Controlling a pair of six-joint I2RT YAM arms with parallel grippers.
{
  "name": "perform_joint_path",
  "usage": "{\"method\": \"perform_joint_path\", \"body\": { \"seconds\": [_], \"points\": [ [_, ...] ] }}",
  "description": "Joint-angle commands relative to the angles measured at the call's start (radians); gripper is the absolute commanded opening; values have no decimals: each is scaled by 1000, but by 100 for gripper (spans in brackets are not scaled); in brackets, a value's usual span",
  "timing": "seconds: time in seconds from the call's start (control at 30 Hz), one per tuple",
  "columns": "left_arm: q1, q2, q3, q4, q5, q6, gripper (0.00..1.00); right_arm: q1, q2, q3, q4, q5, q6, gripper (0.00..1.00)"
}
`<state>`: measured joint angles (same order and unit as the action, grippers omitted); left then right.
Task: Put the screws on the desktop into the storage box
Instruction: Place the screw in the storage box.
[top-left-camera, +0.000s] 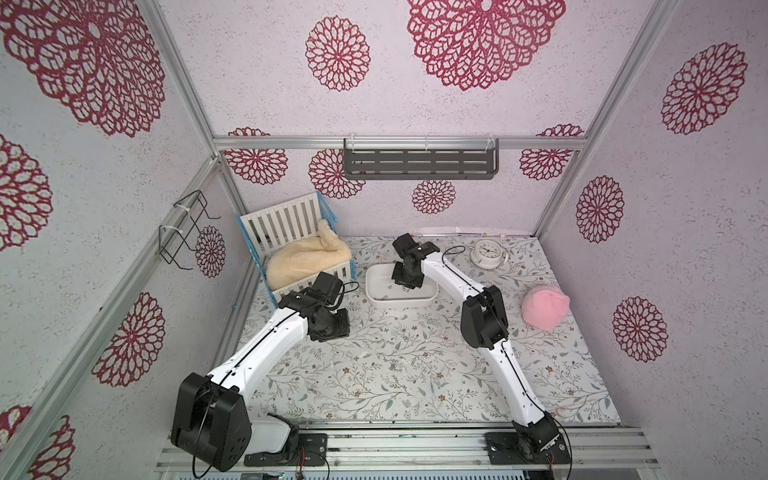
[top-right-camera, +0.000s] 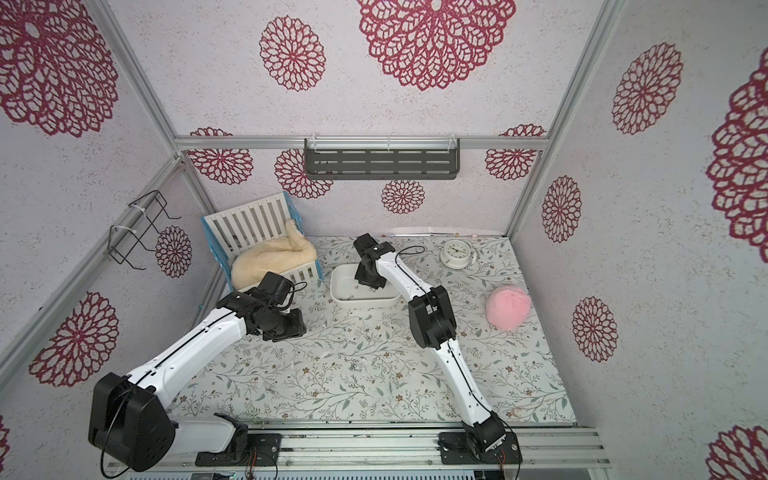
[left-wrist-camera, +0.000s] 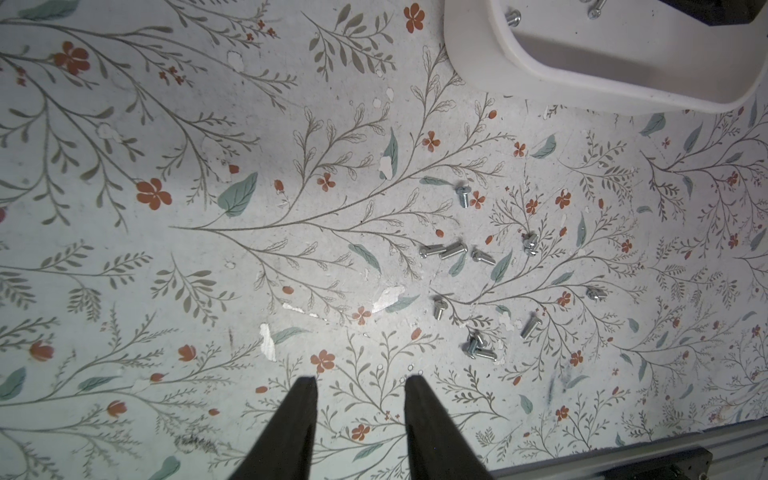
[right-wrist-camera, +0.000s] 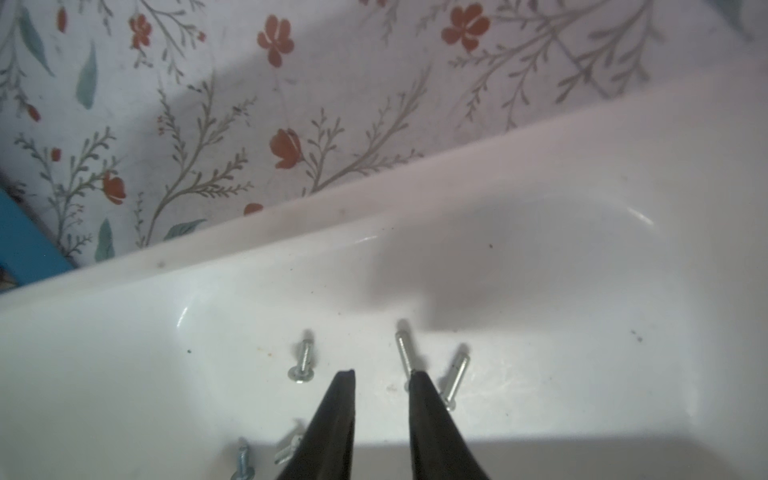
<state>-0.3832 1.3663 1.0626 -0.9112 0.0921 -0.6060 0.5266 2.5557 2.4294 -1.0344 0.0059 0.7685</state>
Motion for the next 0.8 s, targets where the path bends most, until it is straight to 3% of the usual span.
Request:
{"method": "perform_joint_path", "body": {
  "seconds": [0.0,0.2,0.33,0.57,0.77],
  "points": [
    [7,-12,-10,-8,-4,-8,41,19,-157,30,17,32,-24,28],
    [5,-13,-19,-8,5,-15,41,60,-282,17,14,78,-71,31],
    [3,-5,-27,-7,16,-19,41,87,-392,-88,30,125,-94,33],
    [-21,21,-32,-6,5,-15,41,92,-716,-594,236,156,-67,35],
    [-42,67,-31,18,4,-13,41,64,-925,-913,309,174,-36,36]
  ]
}}
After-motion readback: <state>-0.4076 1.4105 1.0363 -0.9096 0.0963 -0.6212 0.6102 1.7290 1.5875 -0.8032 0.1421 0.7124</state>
